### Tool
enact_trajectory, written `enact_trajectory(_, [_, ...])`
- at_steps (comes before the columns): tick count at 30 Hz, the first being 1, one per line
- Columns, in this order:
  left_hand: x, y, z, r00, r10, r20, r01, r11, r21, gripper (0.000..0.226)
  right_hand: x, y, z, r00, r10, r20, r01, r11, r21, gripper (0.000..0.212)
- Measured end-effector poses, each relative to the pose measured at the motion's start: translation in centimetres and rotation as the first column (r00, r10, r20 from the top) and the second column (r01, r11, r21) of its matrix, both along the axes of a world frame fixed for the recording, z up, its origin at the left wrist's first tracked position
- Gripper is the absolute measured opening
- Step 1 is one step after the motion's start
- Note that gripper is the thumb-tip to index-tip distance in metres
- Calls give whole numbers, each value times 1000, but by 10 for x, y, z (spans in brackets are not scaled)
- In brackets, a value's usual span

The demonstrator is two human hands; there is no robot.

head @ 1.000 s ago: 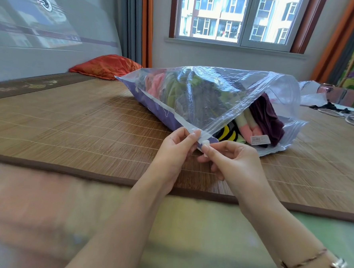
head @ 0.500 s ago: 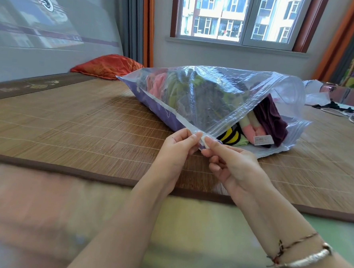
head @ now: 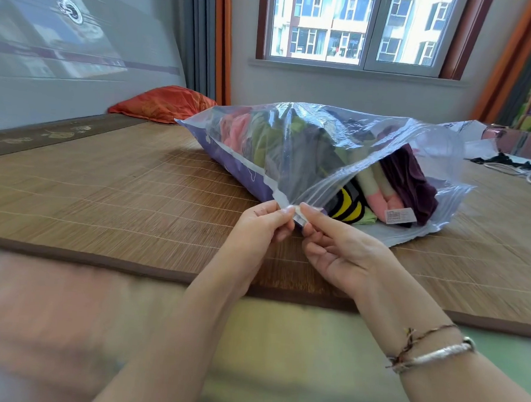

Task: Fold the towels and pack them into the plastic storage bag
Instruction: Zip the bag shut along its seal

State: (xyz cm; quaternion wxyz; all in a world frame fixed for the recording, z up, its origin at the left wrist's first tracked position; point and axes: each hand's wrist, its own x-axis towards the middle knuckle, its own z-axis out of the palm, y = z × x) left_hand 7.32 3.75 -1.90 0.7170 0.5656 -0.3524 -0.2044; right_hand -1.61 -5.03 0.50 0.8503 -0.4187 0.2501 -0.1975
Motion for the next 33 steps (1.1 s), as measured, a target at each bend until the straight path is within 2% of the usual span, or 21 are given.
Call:
enact_trajectory(4, [-5, -2, 5, 982, 187, 33, -189, 981, 44, 28, -6, 3, 1, 994, 93, 56, -91, 995, -33, 15])
enact_trajectory(7, [-13, -4, 6, 974, 221, 46, -222, 975, 19, 35, -14, 0, 5, 990, 131, 54, -125, 987, -95, 19])
enact_trajectory(9, [-16, -6, 5, 976, 213, 35, -213, 977, 8, 36, -15, -1, 6, 993, 117, -18, -118, 974, -195, 22])
enact_trajectory(12, [-22, -9, 4, 980, 197, -11, -197, 980, -26, 31, -10, 0, 5, 994, 76, -81, -96, 952, -291, 42])
enact_trajectory(15, [-25, -11, 5, 983, 178, -50, -181, 982, -48, 31, -5, -2, 1, 998, 52, -29, -59, 947, -316, 46])
enact_trajectory(19, [-34, -10, 10, 991, 77, -110, -81, 996, -25, 35, -1, -1, -6, 998, -6, 56, 35, 853, -521, 45])
enact_trajectory(25, [-38, -15, 11, 962, 125, -241, -153, 983, -101, 43, 5, 5, -14, 978, -58, 202, 177, 747, -641, 47])
enact_trajectory(31, [-29, -12, 6, 963, 137, -232, -148, 989, -29, 41, 4, 10, -20, 962, -120, 247, 266, 624, -735, 51])
enact_trajectory(33, [-21, -8, 4, 974, 177, -144, -179, 984, 2, 43, 6, 13, -19, 969, -104, 223, 235, 656, -717, 52])
